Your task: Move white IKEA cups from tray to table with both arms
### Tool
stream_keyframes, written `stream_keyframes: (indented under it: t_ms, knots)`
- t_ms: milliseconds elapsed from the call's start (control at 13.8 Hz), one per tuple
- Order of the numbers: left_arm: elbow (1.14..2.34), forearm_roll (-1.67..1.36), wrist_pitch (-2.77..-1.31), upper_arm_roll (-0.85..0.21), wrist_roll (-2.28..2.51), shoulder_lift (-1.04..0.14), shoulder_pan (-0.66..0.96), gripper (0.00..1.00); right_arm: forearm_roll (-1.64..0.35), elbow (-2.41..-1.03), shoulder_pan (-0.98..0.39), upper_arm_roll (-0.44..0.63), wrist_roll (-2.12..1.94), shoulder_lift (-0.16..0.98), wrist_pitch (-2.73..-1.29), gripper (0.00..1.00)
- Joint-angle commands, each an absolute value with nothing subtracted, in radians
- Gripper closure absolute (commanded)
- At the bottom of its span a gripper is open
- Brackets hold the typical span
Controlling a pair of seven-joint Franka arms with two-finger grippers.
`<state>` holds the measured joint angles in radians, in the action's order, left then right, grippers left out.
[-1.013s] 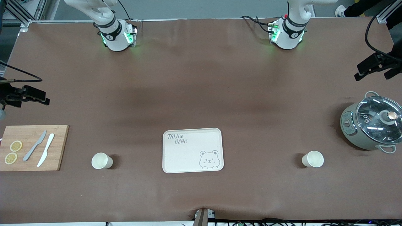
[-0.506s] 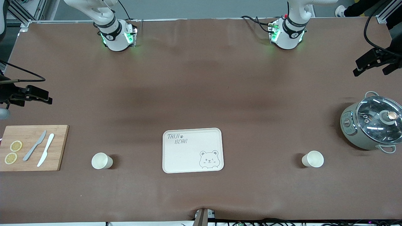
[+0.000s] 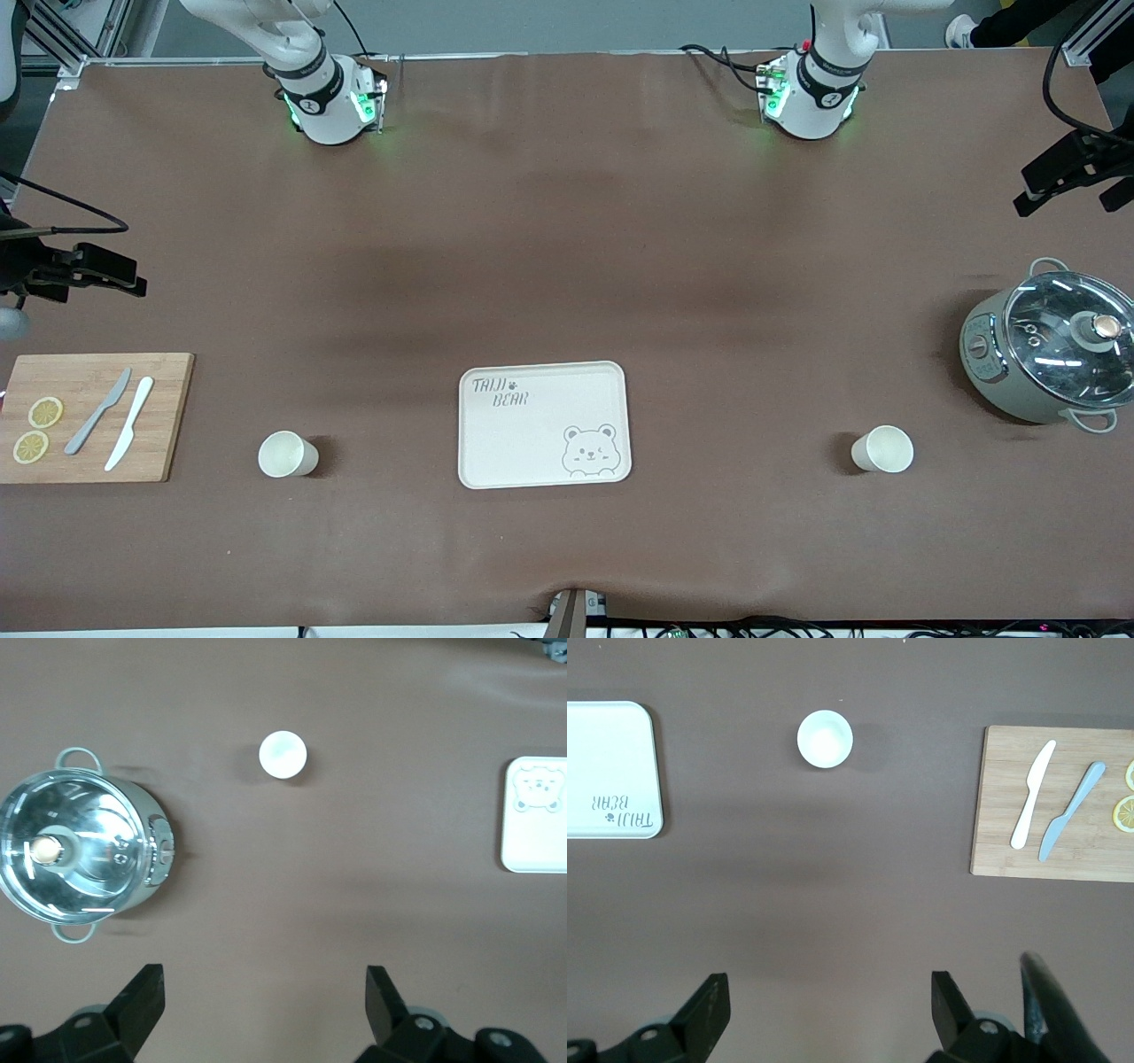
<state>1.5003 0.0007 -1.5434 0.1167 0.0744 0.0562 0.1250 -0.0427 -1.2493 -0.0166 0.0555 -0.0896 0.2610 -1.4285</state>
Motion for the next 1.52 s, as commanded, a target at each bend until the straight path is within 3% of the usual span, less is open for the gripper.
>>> stream_keyframes:
  t_ms: [0,362,651,1013,1447]
  knots:
    - [1.47,0.034,-1.537,0.107,0.071,0.037,0.118,0.0,-0.025,-1.285,-0.015,0.048,-0.077,0.23,-1.442,0.0]
    - [1.47,0.034,-1.537,0.107,0.071,0.035,0.117,0.0,-0.023,-1.319,-0.018,0.048,-0.078,0.213,-1.447,0.0]
    - [1.47,0.032,-1.537,0.107,0.071,0.035,0.118,0.0,-0.023,-1.547,-0.02,0.045,-0.08,0.082,-1.607,0.0]
    - [1.47,0.032,-1.537,0.107,0.069,0.034,0.117,0.0,-0.023,-1.562,-0.021,0.043,-0.078,0.078,-1.609,0.0]
    - [1.47,0.031,-1.537,0.107,0.071,0.035,0.117,0.0,-0.023,-1.721,-0.035,0.041,-0.078,-0.006,-1.727,0.0]
